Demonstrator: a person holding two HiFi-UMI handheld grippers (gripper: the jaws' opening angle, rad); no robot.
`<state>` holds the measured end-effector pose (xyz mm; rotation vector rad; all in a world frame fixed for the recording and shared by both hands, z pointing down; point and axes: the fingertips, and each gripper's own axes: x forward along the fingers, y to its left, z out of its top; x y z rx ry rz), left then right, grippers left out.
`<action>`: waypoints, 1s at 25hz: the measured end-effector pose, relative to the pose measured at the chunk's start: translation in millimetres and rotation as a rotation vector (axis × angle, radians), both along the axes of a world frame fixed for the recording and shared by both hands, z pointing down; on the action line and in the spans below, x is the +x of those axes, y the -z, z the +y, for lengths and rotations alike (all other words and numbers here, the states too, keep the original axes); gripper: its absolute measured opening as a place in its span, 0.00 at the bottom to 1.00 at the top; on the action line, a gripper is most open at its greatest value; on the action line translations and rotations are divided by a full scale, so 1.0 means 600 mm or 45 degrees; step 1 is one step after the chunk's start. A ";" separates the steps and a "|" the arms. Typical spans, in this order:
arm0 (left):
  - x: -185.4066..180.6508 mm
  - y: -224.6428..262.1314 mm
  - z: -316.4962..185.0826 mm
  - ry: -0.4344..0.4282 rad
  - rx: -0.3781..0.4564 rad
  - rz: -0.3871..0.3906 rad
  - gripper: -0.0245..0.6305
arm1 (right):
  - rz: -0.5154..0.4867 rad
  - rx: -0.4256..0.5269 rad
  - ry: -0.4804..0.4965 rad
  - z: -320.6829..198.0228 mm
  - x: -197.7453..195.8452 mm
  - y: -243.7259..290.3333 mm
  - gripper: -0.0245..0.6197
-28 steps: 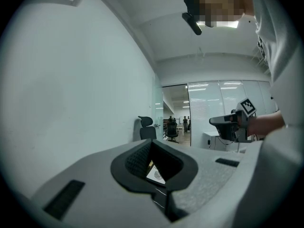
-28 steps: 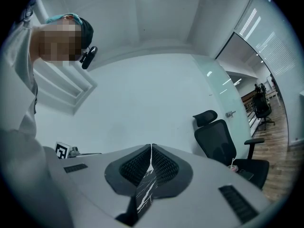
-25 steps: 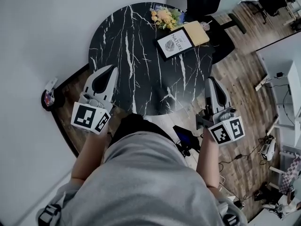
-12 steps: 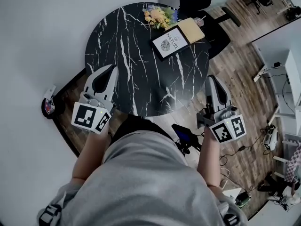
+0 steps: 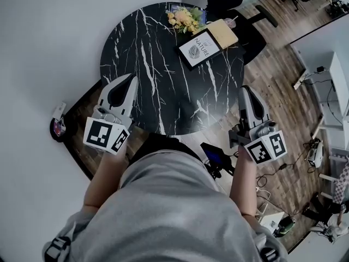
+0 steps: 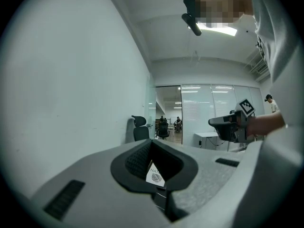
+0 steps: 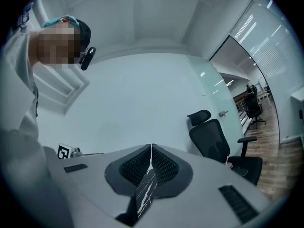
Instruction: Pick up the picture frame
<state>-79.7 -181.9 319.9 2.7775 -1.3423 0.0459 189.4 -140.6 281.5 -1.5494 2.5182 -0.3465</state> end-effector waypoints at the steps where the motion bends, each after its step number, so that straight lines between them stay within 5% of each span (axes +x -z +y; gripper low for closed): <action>1: -0.003 0.001 -0.002 -0.006 -0.001 0.001 0.05 | 0.001 -0.001 -0.006 -0.001 -0.003 0.001 0.08; 10: -0.038 0.003 -0.017 -0.038 0.007 -0.003 0.05 | 0.005 -0.012 -0.074 -0.012 -0.015 0.002 0.08; 25: -0.048 -0.001 -0.008 0.051 0.001 -0.002 0.05 | 0.009 -0.022 0.008 -0.031 -0.017 0.003 0.08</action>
